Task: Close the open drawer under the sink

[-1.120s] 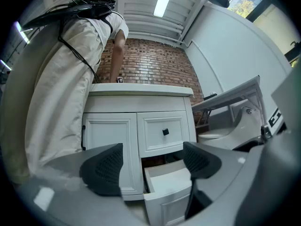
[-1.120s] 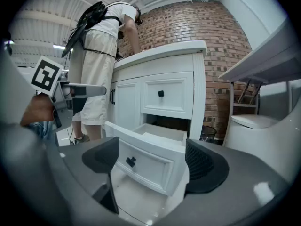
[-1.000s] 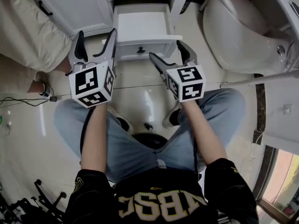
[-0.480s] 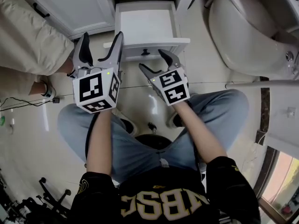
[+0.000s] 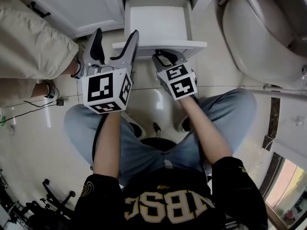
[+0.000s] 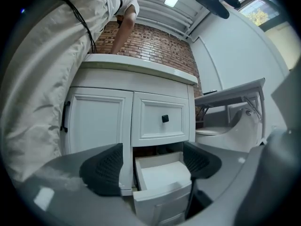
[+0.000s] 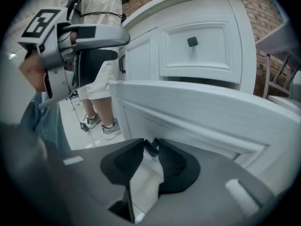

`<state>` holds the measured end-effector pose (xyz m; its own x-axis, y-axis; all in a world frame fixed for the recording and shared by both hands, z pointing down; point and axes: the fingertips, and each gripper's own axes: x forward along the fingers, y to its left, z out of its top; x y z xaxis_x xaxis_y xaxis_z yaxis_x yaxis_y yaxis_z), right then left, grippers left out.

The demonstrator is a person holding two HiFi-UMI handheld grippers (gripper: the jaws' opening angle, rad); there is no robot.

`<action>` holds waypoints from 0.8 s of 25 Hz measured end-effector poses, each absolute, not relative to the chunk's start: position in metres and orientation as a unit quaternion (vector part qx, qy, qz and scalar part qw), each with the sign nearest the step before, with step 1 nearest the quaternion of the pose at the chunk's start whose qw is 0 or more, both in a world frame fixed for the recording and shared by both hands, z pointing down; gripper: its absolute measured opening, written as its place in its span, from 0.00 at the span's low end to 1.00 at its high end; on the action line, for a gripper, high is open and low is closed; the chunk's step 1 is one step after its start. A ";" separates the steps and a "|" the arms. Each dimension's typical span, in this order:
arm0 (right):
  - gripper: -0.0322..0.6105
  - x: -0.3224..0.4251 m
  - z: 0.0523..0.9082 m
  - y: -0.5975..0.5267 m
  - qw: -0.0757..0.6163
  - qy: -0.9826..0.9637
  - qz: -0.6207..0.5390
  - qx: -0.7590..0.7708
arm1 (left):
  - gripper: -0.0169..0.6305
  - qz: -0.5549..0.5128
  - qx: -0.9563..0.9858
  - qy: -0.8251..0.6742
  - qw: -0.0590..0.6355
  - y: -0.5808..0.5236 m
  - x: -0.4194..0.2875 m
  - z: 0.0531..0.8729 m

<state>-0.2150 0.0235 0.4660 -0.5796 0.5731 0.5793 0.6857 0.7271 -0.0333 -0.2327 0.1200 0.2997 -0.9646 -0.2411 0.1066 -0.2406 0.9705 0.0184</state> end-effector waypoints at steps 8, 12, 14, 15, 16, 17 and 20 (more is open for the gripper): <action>0.22 -0.276 0.462 0.025 0.288 -0.885 -0.096 -0.354 | 0.65 -0.016 0.128 -0.990 0.056 0.122 -0.243 0.297; 0.22 -0.308 0.463 0.032 0.277 -0.897 -0.124 -0.322 | 0.65 -0.008 0.120 -0.991 0.052 0.130 -0.260 0.294; 0.22 -0.326 0.464 0.035 0.274 -0.897 -0.135 -0.320 | 0.65 -0.002 0.117 -0.992 0.050 0.131 -0.266 0.291; 0.22 -0.335 0.464 0.036 0.272 -0.897 -0.135 -0.321 | 0.65 -0.002 0.115 -0.992 0.050 0.131 -0.269 0.291; 0.22 -0.344 0.465 0.037 0.269 -0.898 -0.132 -0.323 | 0.65 -0.004 0.114 -0.992 0.051 0.131 -0.273 0.292; 0.22 -0.353 0.465 0.038 0.266 -0.899 -0.127 -0.324 | 0.65 -0.007 0.111 -0.992 0.052 0.132 -0.277 0.293; 0.22 -0.377 0.466 0.039 0.258 -0.903 -0.124 -0.320 | 0.65 -0.028 0.102 -0.993 0.058 0.135 -0.290 0.299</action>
